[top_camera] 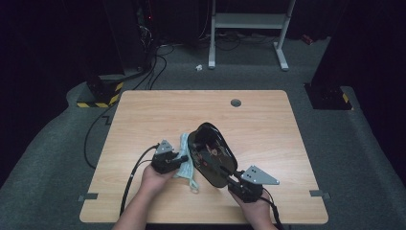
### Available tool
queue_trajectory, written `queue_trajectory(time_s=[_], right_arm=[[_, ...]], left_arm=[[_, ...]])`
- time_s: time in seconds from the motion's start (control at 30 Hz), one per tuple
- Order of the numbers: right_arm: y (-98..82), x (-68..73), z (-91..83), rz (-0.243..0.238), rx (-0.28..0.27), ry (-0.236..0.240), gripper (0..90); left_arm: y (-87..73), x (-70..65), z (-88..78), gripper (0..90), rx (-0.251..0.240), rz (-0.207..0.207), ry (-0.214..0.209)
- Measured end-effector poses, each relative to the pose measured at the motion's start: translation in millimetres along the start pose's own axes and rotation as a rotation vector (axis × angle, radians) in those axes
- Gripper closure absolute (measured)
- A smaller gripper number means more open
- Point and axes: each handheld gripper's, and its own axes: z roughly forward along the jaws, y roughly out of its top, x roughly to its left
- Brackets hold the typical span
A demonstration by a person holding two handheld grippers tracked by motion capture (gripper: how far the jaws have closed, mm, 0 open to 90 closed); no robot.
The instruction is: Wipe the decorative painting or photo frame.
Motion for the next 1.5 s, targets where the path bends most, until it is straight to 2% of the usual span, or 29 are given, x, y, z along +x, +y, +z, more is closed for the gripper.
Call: queue_trajectory(time_s=[0.07,0.17,0.27,0.33,0.37,0.4,0.57,0.7,0.97,1.07,1.17,1.27,1.33,1.37,1.5], right_arm=[[-0.2,0.4,0.1,0.000,0.000,-0.001,77.2],[-0.4,0.3,0.1,-0.001,0.000,-0.004,77.2],[-0.5,-0.3,-0.2,0.000,0.002,-0.005,77.2],[-0.6,-0.3,-0.1,0.000,0.002,-0.007,77.1],[-0.7,-0.3,-0.1,0.000,0.003,-0.008,77.0],[-0.8,-0.5,-0.3,0.002,0.003,-0.009,76.9],[-1.4,-0.8,-0.6,0.000,0.007,-0.010,76.5],[-1.5,-0.4,-0.6,0.000,0.007,-0.013,76.2],[-1.8,-0.3,-1.7,-0.003,0.006,-0.013,75.0],[-1.7,-0.6,-2.2,-0.005,0.002,-0.013,73.3],[-1.3,-0.4,-3.6,-0.005,-0.003,-0.011,69.8],[-1.0,-0.2,-4.9,-0.010,-0.003,-0.016,67.5],[-1.2,0.0,-5.0,-0.010,0.002,-0.017,64.8],[-1.5,0.2,-4.9,-0.012,0.006,-0.017,63.3],[-4.5,2.5,-5.8,-0.028,0.021,-0.021,57.4]], left_arm=[[0.1,-7.1,0.9,73.4,0.010,0.055,0.043],[0.4,-2.8,-0.7,73.1,0.003,0.014,0.027],[2.0,2.1,-7.1,72.7,-0.034,-0.025,0.036],[3.3,4.7,-13.4,72.4,-0.054,-0.032,0.059],[3.3,4.7,-13.4,72.4,-0.054,-0.032,0.059],[4.0,7.0,-20.5,72.3,-0.060,-0.024,0.081],[0.4,10.0,-41.8,71.7,-0.085,-0.028,0.137],[-7.5,11.7,-59.4,71.1,-0.070,0.003,0.198],[-31.0,21.2,-90.6,69.9,-0.051,-0.016,0.284],[-39.8,23.3,-93.3,69.9,-0.046,-0.019,0.312],[-46.9,26.7,-89.3,68.2,-0.021,-0.026,0.328],[-49.3,26.9,-85.0,65.8,0.004,-0.004,0.340],[-52.4,26.7,-80.9,65.1,0.002,0.002,0.341],[-51.6,27.2,-79.5,64.4,0.020,-0.001,0.340],[-51.2,28.7,-79.5,60.5,0.014,-0.016,0.339]])
